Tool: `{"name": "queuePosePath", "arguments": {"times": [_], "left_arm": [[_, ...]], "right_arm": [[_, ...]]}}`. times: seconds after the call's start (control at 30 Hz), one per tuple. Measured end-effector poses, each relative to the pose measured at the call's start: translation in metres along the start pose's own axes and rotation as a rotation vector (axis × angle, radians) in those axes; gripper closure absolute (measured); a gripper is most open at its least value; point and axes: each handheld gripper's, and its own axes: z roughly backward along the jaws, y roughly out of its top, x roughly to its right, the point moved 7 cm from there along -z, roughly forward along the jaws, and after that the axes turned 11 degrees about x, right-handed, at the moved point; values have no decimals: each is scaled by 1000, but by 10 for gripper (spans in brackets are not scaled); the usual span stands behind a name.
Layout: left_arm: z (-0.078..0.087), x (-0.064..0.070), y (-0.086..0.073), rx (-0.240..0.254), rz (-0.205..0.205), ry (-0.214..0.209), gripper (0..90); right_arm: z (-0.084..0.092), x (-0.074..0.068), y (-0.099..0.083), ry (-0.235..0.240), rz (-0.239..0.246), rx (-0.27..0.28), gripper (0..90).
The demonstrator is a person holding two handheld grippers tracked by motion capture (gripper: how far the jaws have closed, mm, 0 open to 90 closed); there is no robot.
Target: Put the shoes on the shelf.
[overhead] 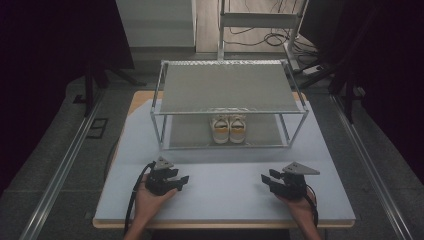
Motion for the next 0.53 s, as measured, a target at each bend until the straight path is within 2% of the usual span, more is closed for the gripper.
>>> {"name": "queuePosePath", "arguments": {"times": [0.27,0.53], "left_arm": [[2,-3,0,4,8,4,447],[0,-2,-3,-17,-12,13,391]], "right_arm": [[-4,2,-5,-2,-5,-14,553],[-3,3,-4,-1,0,-11,537]]}}
